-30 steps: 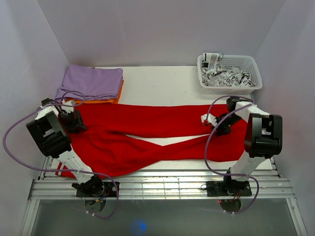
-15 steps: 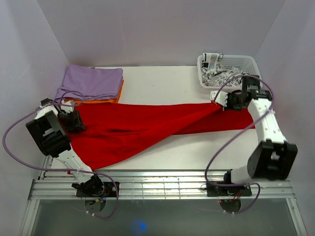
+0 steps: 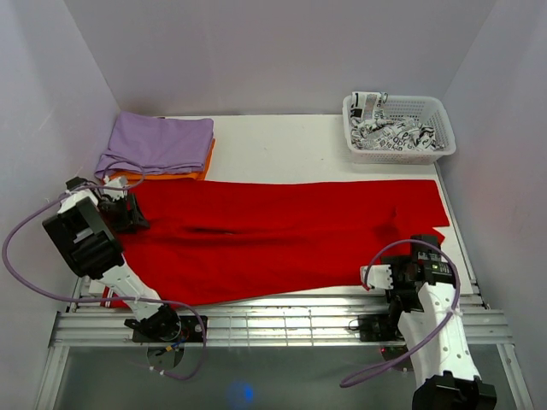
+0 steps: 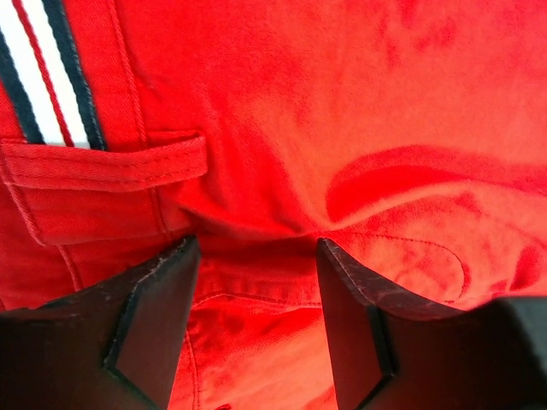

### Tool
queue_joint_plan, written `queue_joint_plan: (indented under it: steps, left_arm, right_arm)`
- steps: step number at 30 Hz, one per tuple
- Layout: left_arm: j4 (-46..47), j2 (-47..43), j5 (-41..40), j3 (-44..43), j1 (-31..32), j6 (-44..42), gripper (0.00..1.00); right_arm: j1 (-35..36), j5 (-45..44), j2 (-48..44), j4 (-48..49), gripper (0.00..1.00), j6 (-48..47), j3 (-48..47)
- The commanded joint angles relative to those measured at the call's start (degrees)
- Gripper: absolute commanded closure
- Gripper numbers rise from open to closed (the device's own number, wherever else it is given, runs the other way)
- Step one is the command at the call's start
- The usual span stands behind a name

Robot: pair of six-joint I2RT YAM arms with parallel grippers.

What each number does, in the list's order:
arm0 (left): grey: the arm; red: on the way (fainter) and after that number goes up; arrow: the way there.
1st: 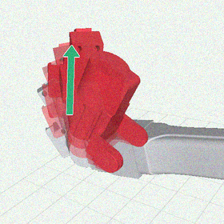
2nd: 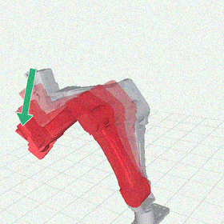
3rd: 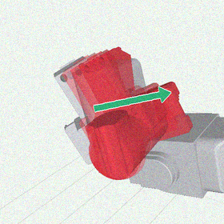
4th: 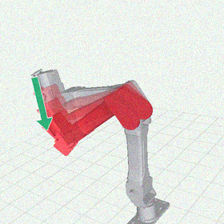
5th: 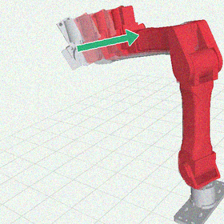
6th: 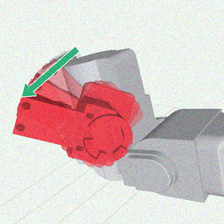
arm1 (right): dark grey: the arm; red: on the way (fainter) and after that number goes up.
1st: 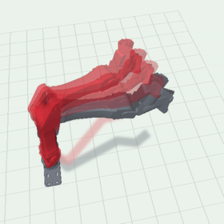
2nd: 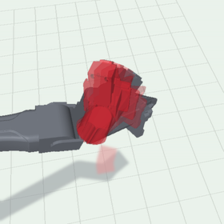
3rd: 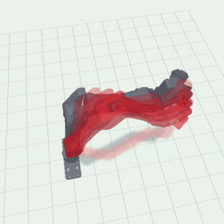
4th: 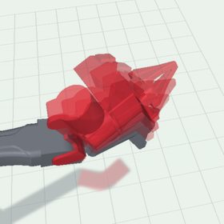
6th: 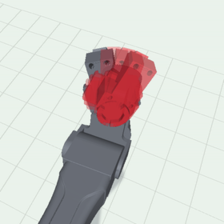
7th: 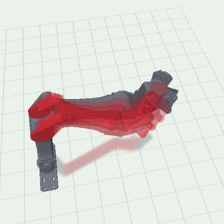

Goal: Fold and stack the trousers
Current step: Flatten the trousers out

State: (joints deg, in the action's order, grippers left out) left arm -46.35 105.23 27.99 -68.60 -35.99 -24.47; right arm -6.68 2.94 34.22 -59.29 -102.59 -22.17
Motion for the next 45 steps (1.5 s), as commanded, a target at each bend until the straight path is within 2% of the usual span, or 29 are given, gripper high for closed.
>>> queue_joint_plan:
  steps: [1, 2, 4, 5, 6, 7, 9, 12, 15, 17, 19, 20, 23, 25, 28, 29, 31, 35, 38, 41, 43, 45]
  left_arm:
    - [-4.62, -3.26, -1.72, 0.22, -3.03, -4.18, 0.30]
    - [-5.59, -4.67, -0.93, -0.30, -3.38, -4.71, 0.29]
    - [-7.87, -8.52, -0.57, -1.53, -4.61, -6.81, 0.27]
    - [-8.92, -9.77, -0.48, -1.97, -4.97, -7.86, 0.25]
    - [-10.59, -10.83, -0.65, -2.50, -5.23, -8.74, 0.24]
    - [-11.21, -12.92, -0.91, -2.94, -5.93, -10.67, 0.24]
    - [-13.75, -14.52, -1.70, -3.12, -6.64, -13.05, 0.23]
    - [-17.18, -16.46, -1.89, -2.16, -7.95, -17.01, 0.23]
    - [-19.74, -17.34, -0.22, 0.30, -8.66, -20.79, 0.25]
    - [-20.36, -17.16, -0.04, 3.36, -8.66, -22.11, 0.27]
    - [-19.49, -16.38, -1.70, 5.74, -8.57, -22.38, 0.30]
    - [-18.26, -16.29, -2.58, 8.63, -8.66, -22.12, 0.30]
    - [-14.04, -16.37, -4.52, 12.34, -8.66, -22.73, 0.30]
    - [-11.84, -15.41, -5.13, 14.71, -8.66, -22.55, 0.30]
    - [-10.52, -15.32, -5.49, 15.95, -8.84, -22.11, 0.31]
    - [-10.34, -15.32, -5.23, 16.13, -8.84, -22.03, 0.31]
    - [-10.08, -15.23, -4.96, 15.43, -8.84, -21.41, 0.32]
    - [-9.64, -12.17, -4.70, 12.97, -8.75, -19.57, 0.32]
    - [-9.55, -10.05, -4.87, 11.12, -8.92, -18.16, 0.32]
    - [-8.85, -8.64, -5.66, 10.59, -9.01, -17.46, 0.32]
    - [-8.41, -8.29, -6.10, 10.59, -9.10, -17.19, 0.32]
    - [-7.45, -7.94, -6.54, 10.77, -9.19, -16.58, 0.33]
  right_arm:
    - [-0.09, -0.14, 3.29, -1.62, 0.20, 0.62, -6.46]
    - [-0.09, 0.31, 8.27, -1.01, 0.19, 2.37, -11.09]
    - [-0.87, 3.45, 14.53, -1.27, 0.08, 8.96, -17.52]
    - [-1.40, 4.96, 20.83, -1.79, 0.06, 11.33, -21.21]
    - [-2.02, 6.54, 24.11, -2.93, 0.05, 14.92, -28.73]
    - [-3.24, 10.21, 29.71, -4.33, 0.04, 16.52, -32.72]
    - [-4.65, 13.48, 34.67, -7.75, 0.03, 21.26, -42.71]
    - [-5.19, 17.36, 41.27, -9.01, 0.06, 25.05, -49.35]
    - [-4.84, 17.89, 45.58, -5.25, 0.18, 30.50, -49.03]
    - [-4.75, 14.74, 49.00, -2.87, 0.25, 35.33, -48.23]
    - [-5.01, 11.93, 52.33, -0.40, 0.25, 37.97, -47.70]
    - [-5.45, 12.17, 53.05, 0.22, 0.20, 40.68, -48.13]
    - [-6.15, 16.74, 55.16, -0.65, 0.10, 45.87, -51.99]
    - [-6.24, 18.15, 56.74, -0.74, 0.10, 47.65, -54.19]
    - [-7.90, 17.10, 58.32, 1.10, 0.18, 47.66, -58.15]
    - [-8.78, 16.84, 58.94, 1.54, 0.27, 47.48, -60.33]
    - [-11.51, 15.96, 60.78, 1.28, 0.36, 47.30, -62.46]
    - [-15.20, 11.14, 61.67, 4.96, 0.38, 45.37, -58.44]
    - [-15.73, 6.47, 61.15, 11.28, 0.30, 44.67, -49.13]
    - [-15.82, 2.35, 60.44, 18.22, 0.29, 44.93, -41.56]
    - [-16.52, -0.56, 60.88, 22.87, 0.30, 45.02, -37.08]
    - [-18.36, -2.32, 61.67, 25.26, 0.36, 44.32, -34.35]
